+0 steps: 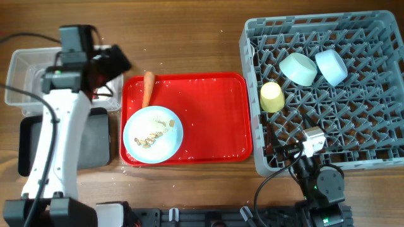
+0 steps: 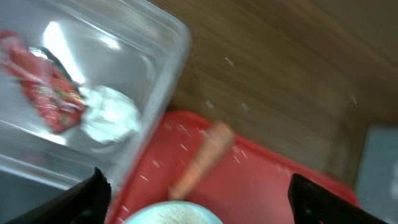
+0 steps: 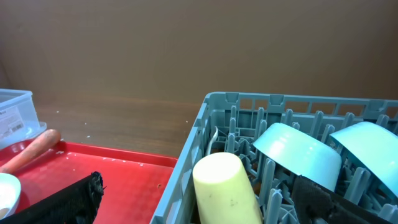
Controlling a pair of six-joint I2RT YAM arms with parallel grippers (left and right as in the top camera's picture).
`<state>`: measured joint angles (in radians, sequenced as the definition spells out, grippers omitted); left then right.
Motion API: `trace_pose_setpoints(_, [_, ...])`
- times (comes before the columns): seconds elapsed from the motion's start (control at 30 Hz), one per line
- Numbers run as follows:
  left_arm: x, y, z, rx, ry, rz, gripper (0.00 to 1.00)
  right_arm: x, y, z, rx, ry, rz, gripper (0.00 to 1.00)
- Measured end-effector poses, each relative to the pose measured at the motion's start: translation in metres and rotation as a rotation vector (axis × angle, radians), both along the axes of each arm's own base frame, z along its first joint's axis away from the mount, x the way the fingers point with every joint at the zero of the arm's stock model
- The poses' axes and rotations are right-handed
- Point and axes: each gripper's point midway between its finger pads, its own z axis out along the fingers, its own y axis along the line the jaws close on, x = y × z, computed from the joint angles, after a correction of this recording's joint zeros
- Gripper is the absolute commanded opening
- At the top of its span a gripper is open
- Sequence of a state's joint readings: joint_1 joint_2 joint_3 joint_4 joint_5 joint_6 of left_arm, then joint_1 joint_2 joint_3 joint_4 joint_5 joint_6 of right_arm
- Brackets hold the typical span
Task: Sort waste into correct bins and load items into the dishwasher rack
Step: 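Drop the candy wrapper into the clear plastic bin, then grasp the carrot on the red tray with the left gripper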
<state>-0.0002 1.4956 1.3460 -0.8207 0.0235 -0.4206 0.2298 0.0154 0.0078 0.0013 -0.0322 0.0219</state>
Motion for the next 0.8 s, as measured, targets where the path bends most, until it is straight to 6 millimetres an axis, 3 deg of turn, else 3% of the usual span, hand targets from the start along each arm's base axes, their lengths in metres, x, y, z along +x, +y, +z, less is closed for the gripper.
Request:
trace_pose_setpoints(0.1, [0.002, -0.046, -0.022, 0.024, 0.044, -0.145, 0.87, 0.000, 0.000, 0.000, 0.000, 0.000, 0.000, 1.00])
trace_pose_setpoints(0.2, [0.009, -0.072, -0.074, 0.112, 0.137, -0.215, 0.85, 0.000, 0.000, 0.000, 0.000, 0.000, 0.000, 1.00])
trace_pose_setpoints(0.3, [0.014, -0.075, -0.128, 0.184, 0.234, -0.228, 0.77, 0.000, 0.000, 0.000, 0.000, 0.000, 0.000, 1.00])
trace_pose_setpoints(0.43, [0.010, -0.061, -0.170, 0.231, 0.334, -0.211, 0.76, 0.000, 0.000, 0.000, 0.000, 0.000, 0.000, 1.00])
trace_pose_setpoints(0.5, [0.015, -0.053, -0.180, 0.241, 0.339, -0.191, 0.69, 0.000, 0.000, 0.000, 0.000, 0.000, 0.000, 1.00])
trace_pose_setpoints(0.53, [0.018, -0.050, -0.181, 0.243, 0.333, -0.181, 0.58, 0.000, 0.000, 0.000, 0.000, 0.000, 0.000, 1.00])
trace_pose_setpoints(0.57, [0.023, -0.047, -0.179, 0.245, 0.314, -0.173, 0.40, 0.000, 0.000, 0.000, 0.000, 0.000, 0.000, 1.00])
trace_pose_setpoints(0.6, [0.027, -0.045, -0.178, 0.245, 0.295, -0.160, 0.35, 0.000, 0.000, 0.000, 0.000, 0.000, 0.000, 1.00])
trace_pose_setpoints(0.73, [0.037, -0.044, -0.175, 0.248, 0.252, -0.154, 0.21, 0.000, 0.000, 0.000, 0.000, 0.000, 0.000, 1.00])
trace_pose_setpoints(0.8, [0.037, -0.044, -0.174, 0.250, 0.253, -0.158, 0.20, 0.000, 0.000, 0.000, 0.000, 0.000, 0.000, 1.00])
